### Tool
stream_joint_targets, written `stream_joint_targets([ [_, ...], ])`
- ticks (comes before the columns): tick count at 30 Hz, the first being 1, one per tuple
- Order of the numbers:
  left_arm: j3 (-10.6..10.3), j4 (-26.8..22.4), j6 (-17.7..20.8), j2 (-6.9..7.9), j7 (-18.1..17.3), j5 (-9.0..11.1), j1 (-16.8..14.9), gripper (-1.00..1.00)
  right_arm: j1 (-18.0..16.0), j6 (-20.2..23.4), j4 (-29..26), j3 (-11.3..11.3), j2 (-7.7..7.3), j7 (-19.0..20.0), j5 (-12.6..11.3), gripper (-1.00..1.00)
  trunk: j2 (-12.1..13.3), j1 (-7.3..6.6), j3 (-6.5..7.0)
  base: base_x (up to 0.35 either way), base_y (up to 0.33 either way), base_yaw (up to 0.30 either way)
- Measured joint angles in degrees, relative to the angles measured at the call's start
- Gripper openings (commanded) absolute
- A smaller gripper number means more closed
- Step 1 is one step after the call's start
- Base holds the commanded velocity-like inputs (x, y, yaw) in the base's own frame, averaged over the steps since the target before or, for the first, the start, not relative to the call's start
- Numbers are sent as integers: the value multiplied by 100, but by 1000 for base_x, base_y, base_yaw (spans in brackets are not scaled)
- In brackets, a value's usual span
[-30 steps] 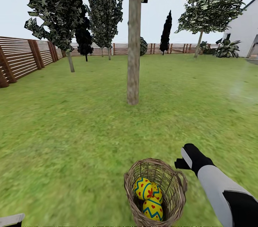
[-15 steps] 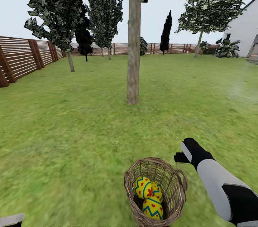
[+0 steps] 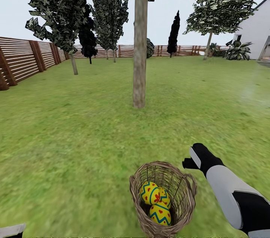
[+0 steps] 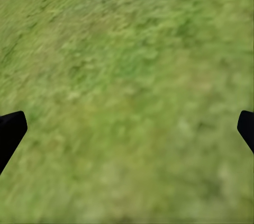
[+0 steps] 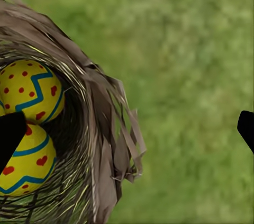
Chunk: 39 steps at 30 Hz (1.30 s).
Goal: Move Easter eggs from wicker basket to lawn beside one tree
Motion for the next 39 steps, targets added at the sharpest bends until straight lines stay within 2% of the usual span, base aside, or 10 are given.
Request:
stream_joint_targets([
  [5,2,0,0,0,0,0,0,100,-27,5,-3,-2,-13,-18,4,100,-201,110,-90,0,0,0],
  [15,6,-18,8,0,12,7,-1,100,-35,4,40,-7,-12,-28,7,100,-202,111,-90,0,0,0],
  [21,19,-152,16,-6,51,14,7,100,-36,1,108,-6,-11,-28,5,100,-202,111,-90,0,0,0],
  [24,50,-330,23,-33,62,21,126,100,-36,-5,114,-4,-11,-27,2,100,-202,111,-90,0,0,0],
  [27,377,-680,28,-125,54,27,401,100,-36,-19,117,-3,-5,-29,2,100,-202,110,-90,0,0,0],
  [28,611,-861,25,-224,34,29,514,100,-36,-25,114,-2,-3,-32,4,100,-202,110,-90,0,0,0],
  [29,727,-949,21,-289,25,28,559,100,-36,-27,113,-2,-3,-33,5,100,-202,110,-90,0,0,0],
  [30,910,-1090,14,-420,11,26,619,100,-36,-30,110,-4,-2,-33,9,100,-202,110,-90,0,0,0],
  [34,1151,-1296,-1,-658,-4,25,693,100,-30,-50,81,-4,3,-18,7,100,-202,110,-90,0,0,0],
  [39,1250,-1383,-13,-756,-5,20,728,100,-27,-66,62,-9,3,10,3,100,-202,110,-90,0,0,0],
])
